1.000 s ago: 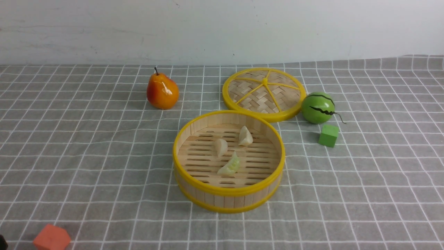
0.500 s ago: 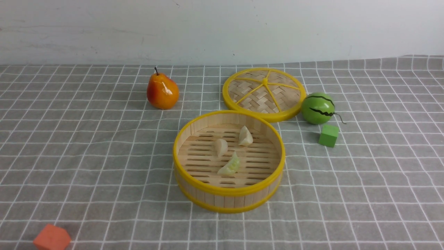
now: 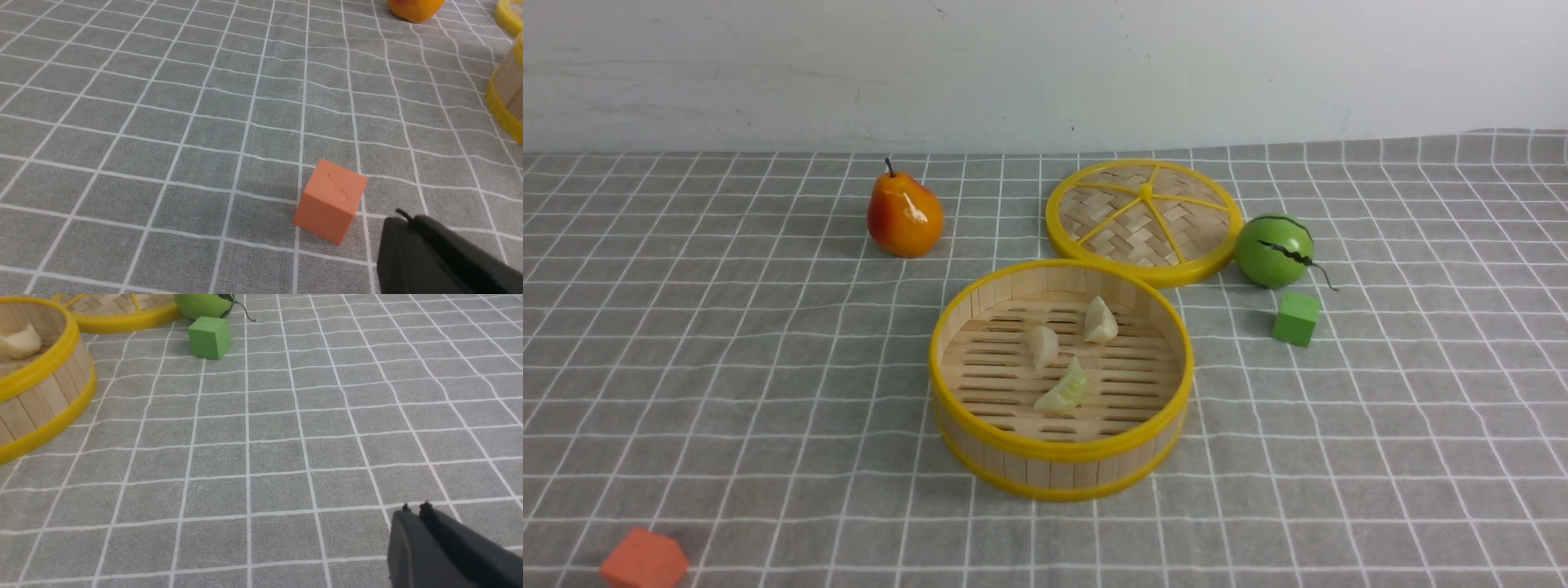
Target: Put the dumplings into the steamer on the table with the grey tablecloth.
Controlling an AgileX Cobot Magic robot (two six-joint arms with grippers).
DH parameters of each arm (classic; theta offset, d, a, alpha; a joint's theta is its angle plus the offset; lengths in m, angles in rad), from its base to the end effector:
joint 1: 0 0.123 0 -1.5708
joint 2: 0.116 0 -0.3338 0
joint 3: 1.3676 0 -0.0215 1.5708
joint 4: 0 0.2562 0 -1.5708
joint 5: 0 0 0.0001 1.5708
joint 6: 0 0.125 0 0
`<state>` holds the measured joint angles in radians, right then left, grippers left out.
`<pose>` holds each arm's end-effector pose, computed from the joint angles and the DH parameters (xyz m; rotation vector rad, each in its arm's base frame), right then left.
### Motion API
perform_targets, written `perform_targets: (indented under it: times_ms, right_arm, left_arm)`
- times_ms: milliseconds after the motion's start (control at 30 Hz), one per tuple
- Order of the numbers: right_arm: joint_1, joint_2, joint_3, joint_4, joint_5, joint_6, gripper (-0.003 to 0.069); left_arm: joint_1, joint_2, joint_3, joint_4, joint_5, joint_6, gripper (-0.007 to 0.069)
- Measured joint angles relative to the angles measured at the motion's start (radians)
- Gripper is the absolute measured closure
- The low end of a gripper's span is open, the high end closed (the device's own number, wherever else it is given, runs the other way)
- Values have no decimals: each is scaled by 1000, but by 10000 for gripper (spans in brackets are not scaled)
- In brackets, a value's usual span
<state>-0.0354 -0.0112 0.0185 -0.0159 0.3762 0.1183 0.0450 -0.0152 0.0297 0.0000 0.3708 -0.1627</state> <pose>0.0412 -0.0022 0.1632 0.1336 1.8625 0.0416 0.0413 0.0019 0.1598 -0.1938 1.8596 -0.0813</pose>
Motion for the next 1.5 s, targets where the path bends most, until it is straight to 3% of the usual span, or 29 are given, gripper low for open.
perform_targets:
  times_ms: [1500]
  right_arm:
    - [0,0,0,0,0,0,601]
  left_arm:
    - [0,0,1,0,-1,0,626]
